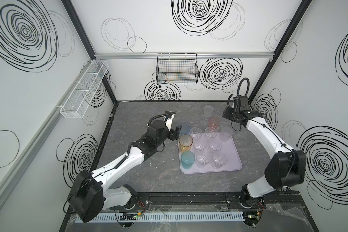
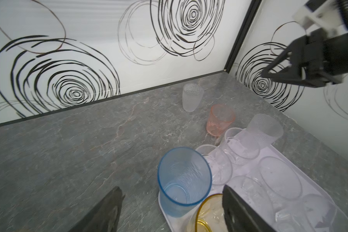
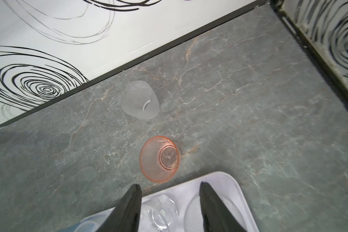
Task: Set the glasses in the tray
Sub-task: 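Open the right gripper and move it back toward the far wall, then grasp the second frosted dimpled glass with the right gripper and lift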
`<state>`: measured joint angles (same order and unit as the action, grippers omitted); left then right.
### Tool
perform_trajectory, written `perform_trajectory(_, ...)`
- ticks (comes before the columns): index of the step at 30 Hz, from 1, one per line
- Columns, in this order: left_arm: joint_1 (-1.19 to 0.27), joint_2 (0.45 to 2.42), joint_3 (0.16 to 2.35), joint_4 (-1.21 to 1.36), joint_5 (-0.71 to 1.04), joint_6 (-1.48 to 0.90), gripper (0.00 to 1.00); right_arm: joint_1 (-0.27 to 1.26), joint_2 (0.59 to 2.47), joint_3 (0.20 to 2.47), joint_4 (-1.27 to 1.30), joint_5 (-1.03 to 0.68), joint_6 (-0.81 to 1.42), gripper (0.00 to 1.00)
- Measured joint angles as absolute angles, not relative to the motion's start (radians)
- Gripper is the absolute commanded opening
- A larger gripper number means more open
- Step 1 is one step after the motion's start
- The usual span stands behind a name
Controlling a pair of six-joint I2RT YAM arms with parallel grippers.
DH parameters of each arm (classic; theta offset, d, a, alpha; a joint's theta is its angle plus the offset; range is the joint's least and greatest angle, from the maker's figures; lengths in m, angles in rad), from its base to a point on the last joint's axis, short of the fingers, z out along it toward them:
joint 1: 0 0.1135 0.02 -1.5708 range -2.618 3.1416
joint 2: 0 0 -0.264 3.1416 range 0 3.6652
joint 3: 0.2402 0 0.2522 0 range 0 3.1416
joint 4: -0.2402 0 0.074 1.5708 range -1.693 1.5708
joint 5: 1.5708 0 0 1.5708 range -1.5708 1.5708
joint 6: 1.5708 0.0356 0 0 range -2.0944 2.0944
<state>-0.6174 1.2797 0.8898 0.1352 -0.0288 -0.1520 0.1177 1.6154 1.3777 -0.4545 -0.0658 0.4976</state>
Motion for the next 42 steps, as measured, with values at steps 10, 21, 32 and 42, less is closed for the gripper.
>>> perform_trajectory(10, -0.725, 1.454, 0.945, 0.168, 0.016, -0.13, 0.82, 0.102, 2.064, 1.662, -0.397, -0.168, 0.572, 0.55)
perform_trajectory(21, -0.726, 1.492, 0.945, 0.189, 0.018, -0.126, 0.82, 0.097, 2.238, 1.836, -0.404, -0.211, 0.589, 0.45)
perform_trajectory(32, -0.726, 1.492, 0.945, 0.19, 0.016, -0.126, 0.83, 0.094, 2.339, 1.918, -0.429, -0.226, 0.592, 0.13)
perform_trajectory(42, -0.726, 1.459, 0.923, 0.198, -0.005, -0.126, 0.83, 0.122, 2.15, 1.89, -0.482, -0.197, 0.587, 0.07)
